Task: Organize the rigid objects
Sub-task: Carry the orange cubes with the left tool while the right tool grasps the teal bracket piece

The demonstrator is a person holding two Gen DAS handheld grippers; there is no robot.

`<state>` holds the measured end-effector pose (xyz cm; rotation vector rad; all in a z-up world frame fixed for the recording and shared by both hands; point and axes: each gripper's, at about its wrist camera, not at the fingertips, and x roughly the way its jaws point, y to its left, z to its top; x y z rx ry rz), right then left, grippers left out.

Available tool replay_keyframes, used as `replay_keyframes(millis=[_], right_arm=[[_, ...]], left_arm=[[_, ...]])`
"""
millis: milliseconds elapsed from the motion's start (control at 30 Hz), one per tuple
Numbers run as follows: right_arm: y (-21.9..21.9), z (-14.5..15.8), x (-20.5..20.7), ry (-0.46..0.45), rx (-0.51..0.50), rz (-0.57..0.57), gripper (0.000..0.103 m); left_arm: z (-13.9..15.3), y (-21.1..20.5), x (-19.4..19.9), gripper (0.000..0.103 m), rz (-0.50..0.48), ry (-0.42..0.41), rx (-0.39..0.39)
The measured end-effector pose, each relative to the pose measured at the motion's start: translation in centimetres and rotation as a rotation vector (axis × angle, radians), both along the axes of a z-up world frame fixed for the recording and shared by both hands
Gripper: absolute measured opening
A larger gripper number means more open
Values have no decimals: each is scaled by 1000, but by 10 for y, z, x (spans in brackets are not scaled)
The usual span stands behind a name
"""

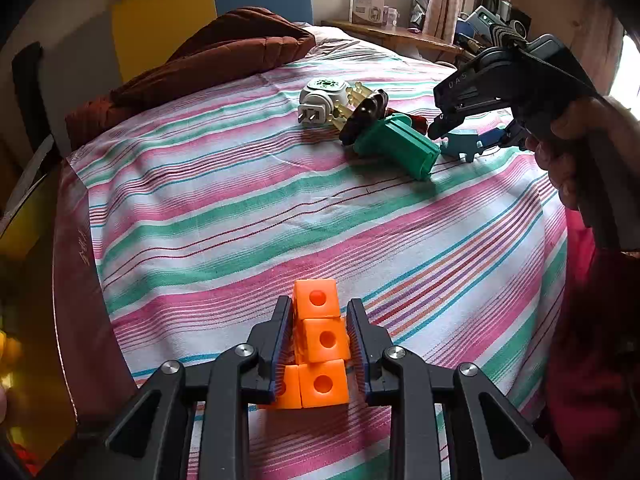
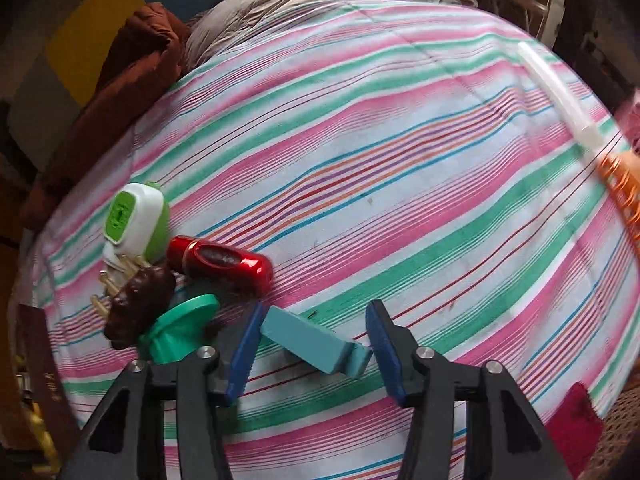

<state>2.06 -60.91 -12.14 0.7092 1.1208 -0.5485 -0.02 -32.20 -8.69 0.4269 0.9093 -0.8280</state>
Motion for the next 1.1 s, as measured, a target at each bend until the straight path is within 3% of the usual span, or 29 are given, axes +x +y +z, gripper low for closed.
replay_keyframes(millis=[367, 733, 1100], right_arm=[[0, -6, 11, 20, -35, 22, 53], [4, -5, 13, 32, -89, 45, 52], [6, -5, 12, 38, -111, 58, 53]], left_arm=[[4, 4, -2, 27, 16, 21, -33], [41, 37, -14, 27, 14, -22, -122], [109, 131, 27, 27, 221, -40, -277]])
